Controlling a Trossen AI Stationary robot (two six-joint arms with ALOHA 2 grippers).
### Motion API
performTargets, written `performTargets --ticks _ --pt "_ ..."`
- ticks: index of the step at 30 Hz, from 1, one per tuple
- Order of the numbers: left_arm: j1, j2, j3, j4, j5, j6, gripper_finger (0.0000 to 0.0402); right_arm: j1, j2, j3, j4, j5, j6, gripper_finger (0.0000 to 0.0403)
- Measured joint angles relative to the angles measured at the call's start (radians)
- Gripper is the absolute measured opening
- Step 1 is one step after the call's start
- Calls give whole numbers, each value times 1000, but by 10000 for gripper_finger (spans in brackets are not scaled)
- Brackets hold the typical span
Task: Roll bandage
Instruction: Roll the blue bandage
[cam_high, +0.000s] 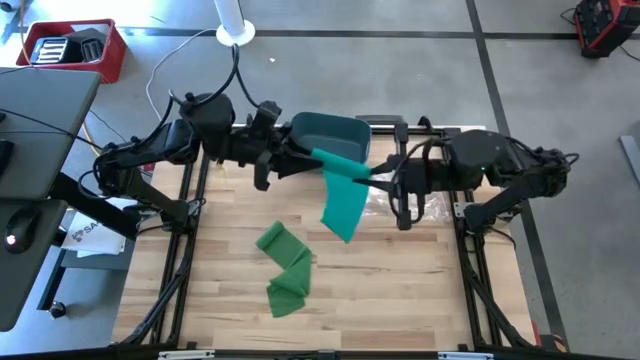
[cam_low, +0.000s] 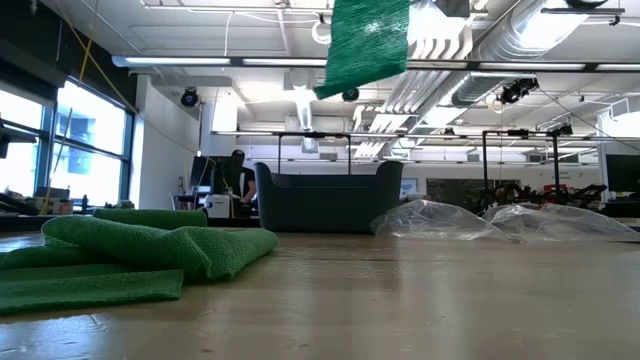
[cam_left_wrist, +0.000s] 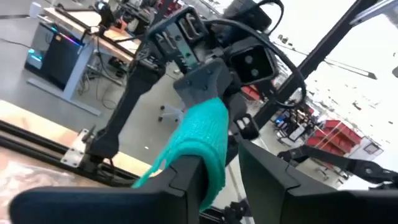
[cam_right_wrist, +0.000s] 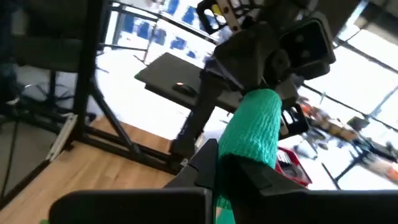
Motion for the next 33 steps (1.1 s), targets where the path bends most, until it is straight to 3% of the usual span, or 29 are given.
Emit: performTargets --ticks 6,12,15,18,27,33 --pt "-14 0 0 6 -10 111 12 6 -4 0 -5 19 214 37" --pt "-17 0 0 38 -11 209 10 5 -55 -1 -31 -25 434 101" --pt "-17 0 0 91 0 218 4 6 -91 0 -79 -103 491 133" --pt "-16 0 0 130 0 209 5 6 -104 0 -111 -123 488 153" --pt "-9 0 0 164 -1 148 5 13 -90 0 -76 129 347 165" --pt "-9 0 0 168 -1 86 5 12 -68 0 13 142 183 165"
